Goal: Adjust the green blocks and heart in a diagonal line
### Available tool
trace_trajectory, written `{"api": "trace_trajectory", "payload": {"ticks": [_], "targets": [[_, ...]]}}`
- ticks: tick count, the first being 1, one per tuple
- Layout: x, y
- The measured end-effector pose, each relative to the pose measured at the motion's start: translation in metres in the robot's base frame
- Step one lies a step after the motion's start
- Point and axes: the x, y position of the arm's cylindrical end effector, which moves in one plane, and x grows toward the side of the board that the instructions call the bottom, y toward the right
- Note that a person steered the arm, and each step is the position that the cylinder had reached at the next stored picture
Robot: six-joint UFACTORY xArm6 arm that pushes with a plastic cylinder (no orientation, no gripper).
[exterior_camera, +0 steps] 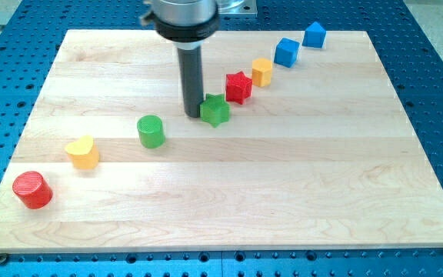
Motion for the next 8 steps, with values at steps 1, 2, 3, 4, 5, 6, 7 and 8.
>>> {"api": "trace_trajectory", "payload": {"ticks": [1, 2, 3, 4, 5, 6, 7, 8], "targets": [[0.030, 0.036], [0.044, 0.088], [0.042, 0.164], [0.005, 0.165], [0.033, 0.095], [0.037, 0.090], [0.032, 0.137], [0.016, 0.107]]}}
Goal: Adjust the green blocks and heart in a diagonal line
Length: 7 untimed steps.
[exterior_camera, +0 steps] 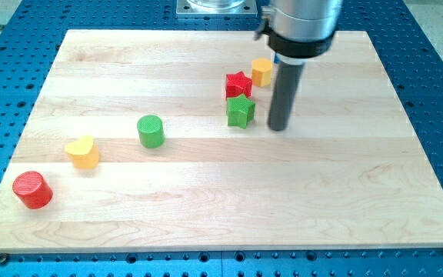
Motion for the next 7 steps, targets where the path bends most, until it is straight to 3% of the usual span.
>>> {"api": "trace_trajectory", "payload": {"ticks": [2, 4, 5, 6, 7], "targets": [[0.020, -0.085], [0.020, -0.114], [0.057, -0.123], [0.088, -0.186], [0.072, -0.202]]}}
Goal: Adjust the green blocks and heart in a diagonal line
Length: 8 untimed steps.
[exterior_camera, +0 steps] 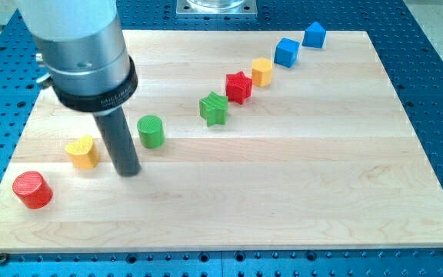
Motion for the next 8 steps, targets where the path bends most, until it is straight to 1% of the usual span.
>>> {"api": "trace_trajectory", "payload": {"ticks": [1, 2, 3, 4, 5, 6, 7, 8], "targets": [[-0.033, 0.008], [-0.037, 0.008], [-0.054, 0.004], [-0.070, -0.035], [-0.092, -0.020], [-0.097, 0.011], [-0.084, 0.041], [-0.092, -0.030]]}}
